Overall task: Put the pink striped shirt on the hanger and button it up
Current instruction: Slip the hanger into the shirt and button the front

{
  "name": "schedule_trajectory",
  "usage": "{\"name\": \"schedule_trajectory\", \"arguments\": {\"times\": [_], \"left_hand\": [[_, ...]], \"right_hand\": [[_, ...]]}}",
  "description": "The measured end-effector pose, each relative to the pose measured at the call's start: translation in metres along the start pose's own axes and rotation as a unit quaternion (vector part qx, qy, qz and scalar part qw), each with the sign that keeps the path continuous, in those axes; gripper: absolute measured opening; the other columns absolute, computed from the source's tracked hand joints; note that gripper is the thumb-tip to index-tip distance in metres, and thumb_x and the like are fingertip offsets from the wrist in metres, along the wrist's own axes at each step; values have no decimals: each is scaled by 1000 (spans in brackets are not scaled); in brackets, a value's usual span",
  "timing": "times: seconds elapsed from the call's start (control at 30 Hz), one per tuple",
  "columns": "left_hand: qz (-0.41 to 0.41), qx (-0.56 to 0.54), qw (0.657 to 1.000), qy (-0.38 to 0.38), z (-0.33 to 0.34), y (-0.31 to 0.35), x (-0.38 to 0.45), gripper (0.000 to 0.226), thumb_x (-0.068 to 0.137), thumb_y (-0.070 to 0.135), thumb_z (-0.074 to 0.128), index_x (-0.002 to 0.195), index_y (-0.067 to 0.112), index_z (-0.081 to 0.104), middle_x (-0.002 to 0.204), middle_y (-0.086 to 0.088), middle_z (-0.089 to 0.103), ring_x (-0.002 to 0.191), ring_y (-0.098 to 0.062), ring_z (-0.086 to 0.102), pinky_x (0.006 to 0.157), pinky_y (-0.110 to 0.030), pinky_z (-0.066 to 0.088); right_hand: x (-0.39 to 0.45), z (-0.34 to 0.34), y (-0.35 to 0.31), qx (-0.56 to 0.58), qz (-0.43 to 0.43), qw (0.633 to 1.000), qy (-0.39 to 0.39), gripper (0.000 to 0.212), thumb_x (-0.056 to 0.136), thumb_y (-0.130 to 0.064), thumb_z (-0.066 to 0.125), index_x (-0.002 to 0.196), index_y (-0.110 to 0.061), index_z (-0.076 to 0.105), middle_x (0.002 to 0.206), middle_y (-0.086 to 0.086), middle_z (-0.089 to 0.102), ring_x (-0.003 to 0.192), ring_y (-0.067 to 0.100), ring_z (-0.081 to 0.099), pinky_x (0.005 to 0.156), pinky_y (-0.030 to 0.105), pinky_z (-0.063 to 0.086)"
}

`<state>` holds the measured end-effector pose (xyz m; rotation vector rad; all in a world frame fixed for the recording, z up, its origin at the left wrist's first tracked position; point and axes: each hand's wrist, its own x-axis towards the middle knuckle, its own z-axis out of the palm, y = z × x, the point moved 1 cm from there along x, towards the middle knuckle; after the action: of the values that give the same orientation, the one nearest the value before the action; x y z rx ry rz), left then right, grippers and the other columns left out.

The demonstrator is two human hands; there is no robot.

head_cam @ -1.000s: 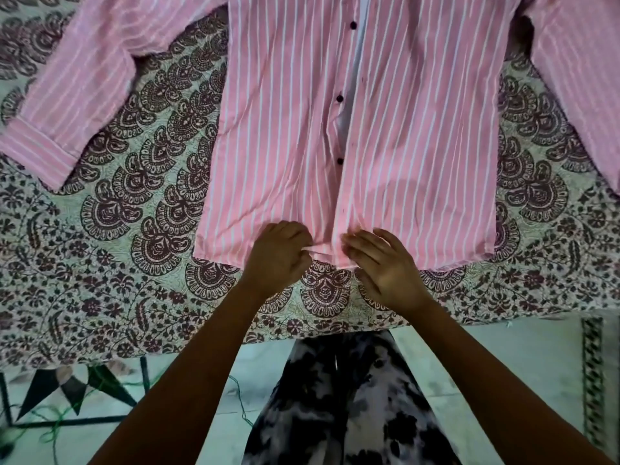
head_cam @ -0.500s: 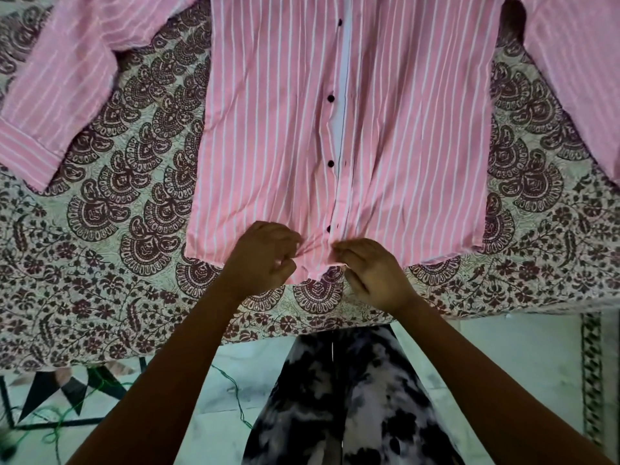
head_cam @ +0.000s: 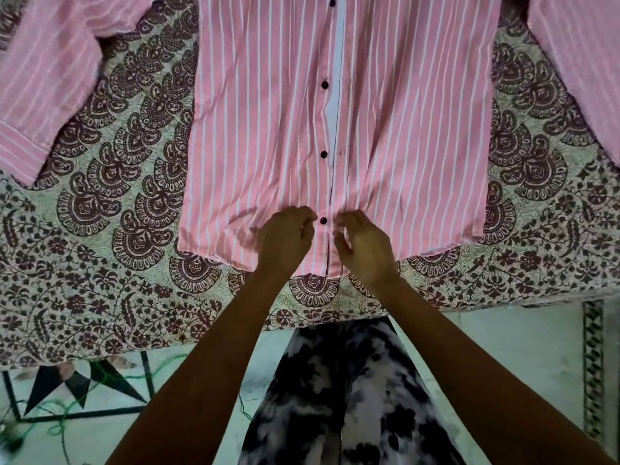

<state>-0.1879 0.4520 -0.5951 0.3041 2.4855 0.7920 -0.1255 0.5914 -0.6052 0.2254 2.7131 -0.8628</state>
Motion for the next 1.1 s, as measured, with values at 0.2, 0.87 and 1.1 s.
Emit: {"name": "schedule_trajectory", "arguments": {"times": [0.2,0.87,1.1], "left_hand": [[-37,-34,998,-32,19,7,13,19,75,5,62,92,9,69,88,-14,66,78,-32,63,74,-42,51],[-124,-66,990,1,7,34,25,9,72,12,57,72,12,66,78,-4,70,79,-23,63,65,-24,37],[-156,-141,975,70,11,39,10,5,74,6,67,78,9,68,75,-5,71,69,-14,62,62,-19,40]], "right_hand": [[26,8,-14,-34,191,981,-32,44,83,-34,61,112,-3,49,111,13,52,92,31,61,65,33,44],[9,-2,-9,192,154,964,105,21,82,-4,59,99,-8,71,87,13,71,77,28,65,73,34,51],[-1,7,-9,287,235,918,140,17,83,-3,60,94,-7,72,80,14,71,67,15,57,62,12,39]]}}
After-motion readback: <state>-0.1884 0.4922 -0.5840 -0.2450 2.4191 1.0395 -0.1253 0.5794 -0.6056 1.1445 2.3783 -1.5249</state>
